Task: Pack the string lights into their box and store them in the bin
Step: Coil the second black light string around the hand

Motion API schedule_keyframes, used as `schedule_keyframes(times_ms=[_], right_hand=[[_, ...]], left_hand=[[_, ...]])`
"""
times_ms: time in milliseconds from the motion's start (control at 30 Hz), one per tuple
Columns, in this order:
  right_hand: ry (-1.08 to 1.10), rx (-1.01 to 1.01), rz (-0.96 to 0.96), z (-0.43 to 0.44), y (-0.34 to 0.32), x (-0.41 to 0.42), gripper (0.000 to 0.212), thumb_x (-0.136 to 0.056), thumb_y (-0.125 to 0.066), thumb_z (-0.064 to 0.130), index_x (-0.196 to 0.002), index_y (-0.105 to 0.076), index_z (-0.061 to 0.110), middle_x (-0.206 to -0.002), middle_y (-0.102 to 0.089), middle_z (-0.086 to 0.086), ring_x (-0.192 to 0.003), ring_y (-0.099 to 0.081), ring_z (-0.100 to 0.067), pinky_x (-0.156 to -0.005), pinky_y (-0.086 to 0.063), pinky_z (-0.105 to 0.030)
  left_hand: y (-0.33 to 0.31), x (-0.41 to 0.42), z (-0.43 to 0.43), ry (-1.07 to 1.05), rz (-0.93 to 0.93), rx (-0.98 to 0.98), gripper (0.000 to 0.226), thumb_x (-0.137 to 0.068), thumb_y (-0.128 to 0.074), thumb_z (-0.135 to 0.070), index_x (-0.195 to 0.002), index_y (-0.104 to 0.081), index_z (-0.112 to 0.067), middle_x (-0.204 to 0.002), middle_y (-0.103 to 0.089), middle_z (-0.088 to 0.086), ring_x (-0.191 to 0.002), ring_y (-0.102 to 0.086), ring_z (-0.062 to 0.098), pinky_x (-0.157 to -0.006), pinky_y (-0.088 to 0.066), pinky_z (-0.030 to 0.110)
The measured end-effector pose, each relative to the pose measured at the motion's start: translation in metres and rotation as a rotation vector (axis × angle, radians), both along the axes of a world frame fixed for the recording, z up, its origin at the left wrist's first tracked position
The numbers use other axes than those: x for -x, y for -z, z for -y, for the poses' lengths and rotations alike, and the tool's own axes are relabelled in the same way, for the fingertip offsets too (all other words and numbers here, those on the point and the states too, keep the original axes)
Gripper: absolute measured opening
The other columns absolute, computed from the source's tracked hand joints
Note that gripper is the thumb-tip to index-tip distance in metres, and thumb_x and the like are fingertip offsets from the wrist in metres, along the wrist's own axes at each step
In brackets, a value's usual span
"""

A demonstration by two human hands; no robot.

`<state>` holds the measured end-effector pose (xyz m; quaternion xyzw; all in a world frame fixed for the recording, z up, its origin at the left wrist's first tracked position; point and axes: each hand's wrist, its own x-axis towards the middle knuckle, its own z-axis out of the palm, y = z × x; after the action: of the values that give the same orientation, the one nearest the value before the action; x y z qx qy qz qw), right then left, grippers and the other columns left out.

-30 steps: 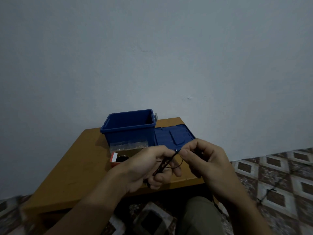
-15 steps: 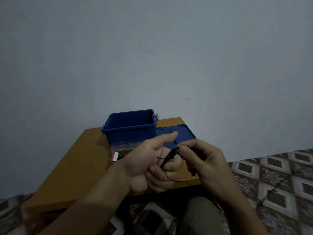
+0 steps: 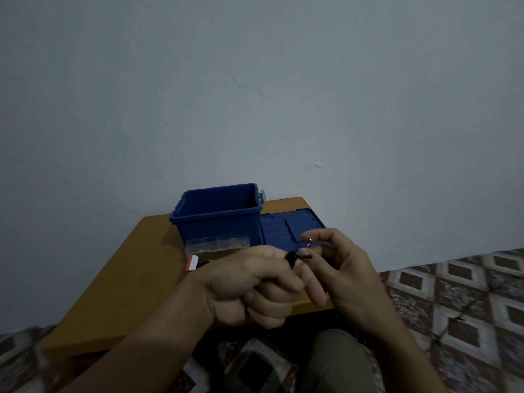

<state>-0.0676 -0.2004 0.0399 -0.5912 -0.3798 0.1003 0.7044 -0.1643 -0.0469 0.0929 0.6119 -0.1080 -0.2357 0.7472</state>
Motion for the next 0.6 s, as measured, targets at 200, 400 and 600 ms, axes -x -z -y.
schedule_keyframes(times_ms=[200,400,600], right_hand=[[0.015,0.068,0.095,-0.002,0.002,0.001,0.018,-0.094,-0.06,0.03,-0.103,-0.062,0.015,-0.07,-0.067,-0.007,-0.06,-0.059,-0.015,-0.06,-0.05,-0.029],[-0.046,0.184,0.175,0.0,0.003,0.002,0.014,-0.098,-0.061,0.015,-0.089,-0.071,0.011,-0.078,-0.072,-0.005,-0.072,-0.067,-0.02,-0.067,-0.053,-0.024],[-0.095,0.403,0.175,0.001,0.001,0.003,0.01,-0.1,-0.06,0.019,-0.096,-0.069,0.018,-0.086,-0.077,0.0,-0.077,-0.071,-0.011,-0.066,-0.051,-0.018]], left_hand=[[-0.001,0.0,0.001,-0.04,0.028,0.206,0.04,-0.107,-0.033,-0.03,-0.093,-0.058,-0.002,-0.056,-0.053,0.0,-0.048,-0.053,0.012,-0.052,-0.037,0.027],[-0.002,-0.004,-0.001,-0.136,0.117,0.387,0.046,-0.106,-0.032,-0.041,-0.086,-0.056,-0.008,-0.09,-0.068,0.015,-0.085,-0.068,0.029,-0.082,-0.05,0.041],[-0.007,-0.012,0.003,-0.315,0.228,0.489,0.056,-0.106,-0.03,-0.04,-0.143,-0.051,-0.003,-0.144,-0.056,0.016,-0.135,-0.052,0.033,-0.112,-0.04,0.046]])
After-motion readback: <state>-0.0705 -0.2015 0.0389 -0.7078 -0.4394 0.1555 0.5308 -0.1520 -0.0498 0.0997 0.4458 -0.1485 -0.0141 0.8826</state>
